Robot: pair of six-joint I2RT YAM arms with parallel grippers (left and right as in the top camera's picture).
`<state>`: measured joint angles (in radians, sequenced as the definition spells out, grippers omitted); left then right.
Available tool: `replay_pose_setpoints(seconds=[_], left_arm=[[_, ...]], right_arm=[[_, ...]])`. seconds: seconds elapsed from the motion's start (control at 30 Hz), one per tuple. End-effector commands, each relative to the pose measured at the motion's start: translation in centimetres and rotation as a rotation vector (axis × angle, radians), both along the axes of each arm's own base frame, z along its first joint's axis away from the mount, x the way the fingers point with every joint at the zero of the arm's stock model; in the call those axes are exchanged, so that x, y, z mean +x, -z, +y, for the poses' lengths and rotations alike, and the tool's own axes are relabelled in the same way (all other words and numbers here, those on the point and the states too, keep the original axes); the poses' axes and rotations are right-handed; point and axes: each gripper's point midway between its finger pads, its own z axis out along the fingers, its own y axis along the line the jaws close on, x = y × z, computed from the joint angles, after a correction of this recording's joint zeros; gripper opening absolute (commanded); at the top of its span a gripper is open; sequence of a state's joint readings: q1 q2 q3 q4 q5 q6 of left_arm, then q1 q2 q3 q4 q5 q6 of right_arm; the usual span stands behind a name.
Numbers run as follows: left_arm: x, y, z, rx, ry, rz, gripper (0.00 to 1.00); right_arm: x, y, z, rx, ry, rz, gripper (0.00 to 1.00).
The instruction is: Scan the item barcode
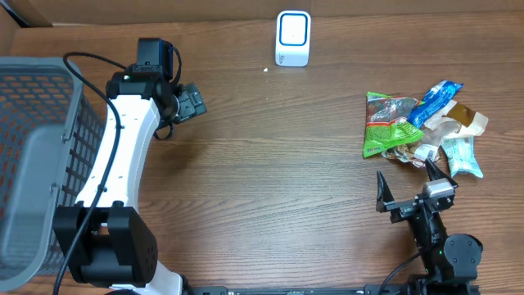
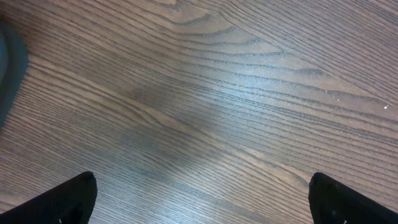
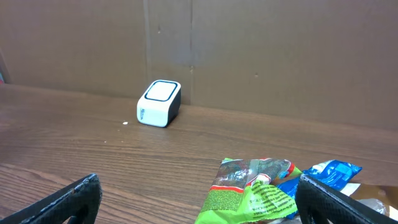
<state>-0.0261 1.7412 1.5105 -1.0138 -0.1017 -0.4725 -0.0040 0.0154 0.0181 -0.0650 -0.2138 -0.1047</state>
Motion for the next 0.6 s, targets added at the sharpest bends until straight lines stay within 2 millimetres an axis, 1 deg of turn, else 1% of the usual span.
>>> replay_pose_setpoints(seconds=[0.0,0.1,0.23,0.27,0.3,0.4,0.47,0.53,0.57], left_arm=[[-0.1,-0.1,-0.2,0.000,-0.001,-0.004,1.00],[-0.4,-0.1,-0.1,0.008,-0.002,0.008,1.00],[-0.6,-1.3,0.0,0.013,-0.004,-0.023,1.00],[-0.4,-2.1,0.2,0.024,-0.010,-0.054,1.00],[-0.2,-2.7,0.2,0.024,-0.010,-0.077,1.00],[0.8,-5.3,-0.1,0.033,0.023,-0.190,1.00],[1.3,-7.3,-0.8,0.051,0.112,-0.279,1.00],[1.6,-9.6,-2.5,0.078,0.288,-0.404,1.00],[1.5,-10.5,-3.5,0.088,0.389,-0.465,1.00]], right_arm=[[-0.1,0.1,0.4,0.006,-0.018,-0.004,1.00],[-0.1,0.1,0.4,0.006,-0.018,-0.004,1.00],[-0.1,0.1,0.4,0.006,-0.018,-0.004,1.00],[-0.1,0.1,0.4,0.006,-0.018,-0.004,1.00],[-0.1,0.1,0.4,0.006,-0.018,-0.004,1.00],[-0.1,0.1,0.4,0.006,-0.018,-0.004,1.00],[-0.1,0.1,0.4,0.006,-0.018,-0.004,1.00],[-0.1,0.1,0.4,0.006,-0.018,-0.004,1.00],[-0.1,0.1,0.4,0.006,-0.018,-0.004,1.00]])
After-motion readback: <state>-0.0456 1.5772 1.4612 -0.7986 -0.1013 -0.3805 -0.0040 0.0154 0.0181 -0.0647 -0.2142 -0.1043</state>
